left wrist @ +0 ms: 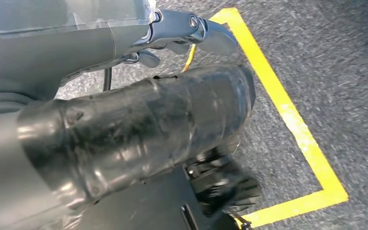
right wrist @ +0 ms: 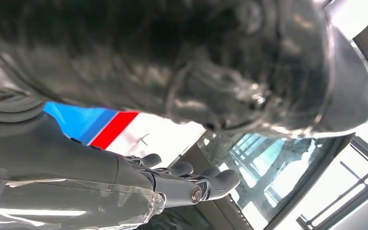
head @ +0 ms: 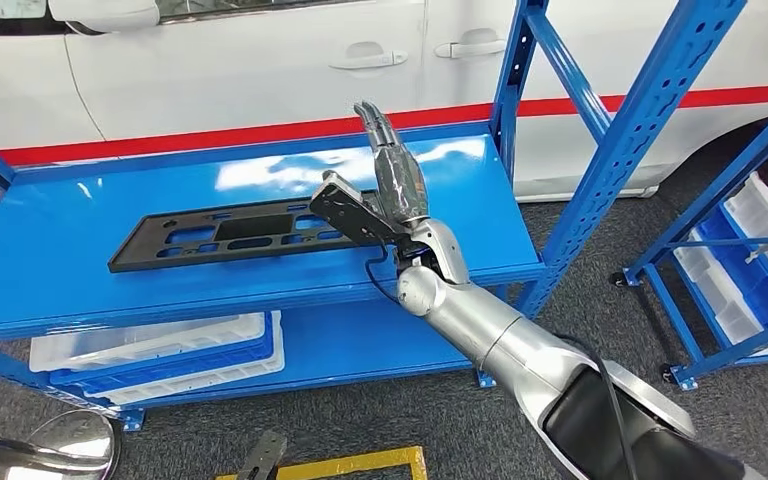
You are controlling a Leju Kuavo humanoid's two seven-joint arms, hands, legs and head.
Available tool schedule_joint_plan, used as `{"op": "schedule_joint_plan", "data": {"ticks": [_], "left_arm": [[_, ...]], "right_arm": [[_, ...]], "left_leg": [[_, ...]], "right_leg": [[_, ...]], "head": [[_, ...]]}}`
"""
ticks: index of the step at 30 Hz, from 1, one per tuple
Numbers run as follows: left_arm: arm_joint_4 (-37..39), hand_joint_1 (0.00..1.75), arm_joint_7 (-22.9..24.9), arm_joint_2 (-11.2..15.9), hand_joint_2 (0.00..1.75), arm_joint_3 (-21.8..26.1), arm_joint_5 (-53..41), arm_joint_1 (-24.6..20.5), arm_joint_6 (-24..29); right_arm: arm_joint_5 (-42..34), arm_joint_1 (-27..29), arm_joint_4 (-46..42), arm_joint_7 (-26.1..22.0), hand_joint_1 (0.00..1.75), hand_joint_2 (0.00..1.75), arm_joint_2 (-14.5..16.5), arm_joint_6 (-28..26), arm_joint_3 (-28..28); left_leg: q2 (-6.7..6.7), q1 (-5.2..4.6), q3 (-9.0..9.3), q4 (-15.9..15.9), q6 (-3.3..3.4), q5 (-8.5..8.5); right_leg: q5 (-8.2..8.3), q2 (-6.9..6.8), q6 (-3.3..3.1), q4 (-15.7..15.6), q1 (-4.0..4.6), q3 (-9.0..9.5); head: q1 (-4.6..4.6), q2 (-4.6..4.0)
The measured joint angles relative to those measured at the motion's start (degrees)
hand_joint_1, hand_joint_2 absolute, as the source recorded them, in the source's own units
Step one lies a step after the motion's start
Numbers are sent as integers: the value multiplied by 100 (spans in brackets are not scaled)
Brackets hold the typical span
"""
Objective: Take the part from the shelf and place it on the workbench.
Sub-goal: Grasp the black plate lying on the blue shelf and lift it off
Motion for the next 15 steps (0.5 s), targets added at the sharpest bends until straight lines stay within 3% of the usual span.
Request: {"op": "schedule_joint_plan", "data": {"ticks": [3,5,6,9,10,11,12,14,15], "left_arm": [[0,0,5,2,0,7,-1,-7,2],[0,0,4,2,0,11,0,0,2],[0,0,2,2,0,12,0,-2,2],[0,0,-5,-2,0,15,3,-5,-8],[0,0,-8,-3,0,16,5,3,-14],[0,0,-13,-3,0,16,8,13,-18],[0,0,-16,-4,0,17,10,22,-20],[1,0,-24,-4,0,19,11,29,-18],[1,0,-27,-3,0,23,12,24,-16]], "right_arm": [[-9,-10,-1,6,0,0,-2,5,0],[-13,-15,-1,4,0,0,-3,6,1],[-14,-25,-1,2,0,0,-4,6,2],[-16,-26,0,-1,0,0,-5,13,3],[-17,-16,2,2,0,0,-9,17,4],[-21,-6,4,4,0,0,-14,22,4],[-24,0,5,5,0,0,-19,26,5],[-32,2,8,6,0,0,-26,27,5],[-34,1,9,6,0,0,-28,28,5]], "left_leg": [[0,-54,192,-409,103,-18],[1,-23,297,-528,141,-8],[1,-7,353,-559,159,-4],[-2,6,428,-571,204,-40],[-5,7,445,-559,204,-66],[-9,11,467,-544,197,-98],[-14,17,499,-520,182,-138],[-21,34,570,-454,131,-247],[-22,38,589,-413,99,-295]], "right_leg": [[43,-2,103,-45,6,33],[30,-17,161,32,17,25],[-51,-22,187,163,18,-34],[-461,-27,242,1076,12,-542],[-518,-28,262,1322,4,-718],[-470,-30,286,1397,-9,-815],[-308,-34,305,1268,-25,-811],[154,-40,331,622,-57,-594],[270,-40,331,339,-55,-501]], "head": [[-13,0],[-13,1],[-5,1],[19,0],[22,0],[25,0],[26,0],[27,-1],[28,-1]]}}
